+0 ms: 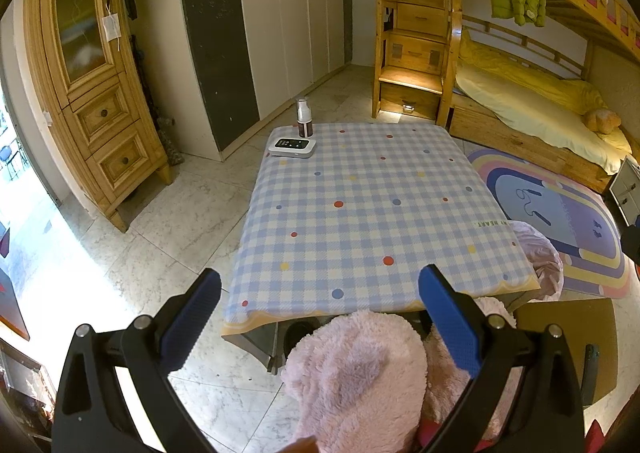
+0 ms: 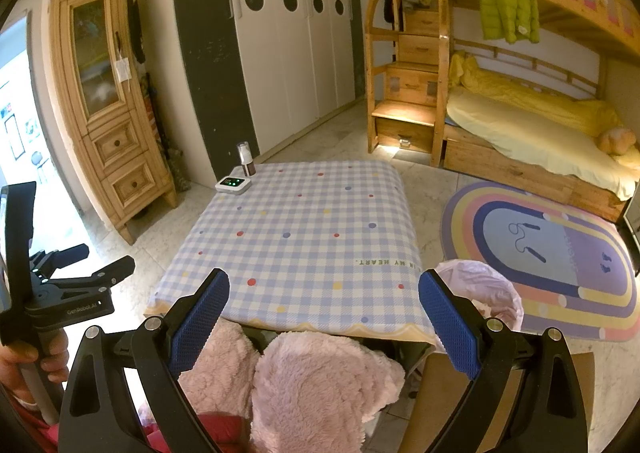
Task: Collect trash
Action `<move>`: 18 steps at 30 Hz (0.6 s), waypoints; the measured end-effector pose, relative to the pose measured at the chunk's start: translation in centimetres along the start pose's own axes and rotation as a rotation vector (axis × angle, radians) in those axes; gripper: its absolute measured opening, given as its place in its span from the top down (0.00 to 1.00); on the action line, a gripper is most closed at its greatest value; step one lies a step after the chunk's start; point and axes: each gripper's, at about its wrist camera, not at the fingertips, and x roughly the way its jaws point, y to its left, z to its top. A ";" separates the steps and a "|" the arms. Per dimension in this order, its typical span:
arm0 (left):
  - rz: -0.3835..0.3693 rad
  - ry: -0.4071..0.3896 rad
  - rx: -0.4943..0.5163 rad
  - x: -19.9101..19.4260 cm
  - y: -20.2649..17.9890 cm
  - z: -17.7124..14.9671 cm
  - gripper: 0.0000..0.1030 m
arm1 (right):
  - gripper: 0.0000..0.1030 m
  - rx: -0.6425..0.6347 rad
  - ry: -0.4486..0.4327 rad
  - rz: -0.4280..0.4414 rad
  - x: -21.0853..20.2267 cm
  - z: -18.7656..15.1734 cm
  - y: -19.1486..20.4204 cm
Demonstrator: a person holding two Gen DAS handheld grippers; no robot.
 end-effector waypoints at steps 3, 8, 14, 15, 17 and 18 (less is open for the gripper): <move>-0.001 0.000 0.001 0.0 0.0 0.1 0.07 | 0.08 0.000 0.001 0.001 0.0 0.0 0.0; 0.000 0.000 -0.001 0.1 0.1 0.1 0.07 | 0.08 -0.001 -0.002 0.002 0.0 0.0 0.0; 0.003 0.000 -0.003 0.1 0.3 0.2 0.07 | 0.08 0.000 0.000 0.002 0.0 0.0 0.0; 0.002 0.000 -0.002 0.1 0.2 0.2 0.07 | 0.08 0.001 0.001 0.002 0.0 0.0 0.1; 0.002 0.001 -0.002 0.1 0.3 0.2 0.07 | 0.08 0.001 0.000 0.002 0.0 0.0 0.0; 0.001 0.001 -0.002 0.2 0.3 0.2 0.07 | 0.08 0.001 0.000 0.004 0.0 0.0 0.0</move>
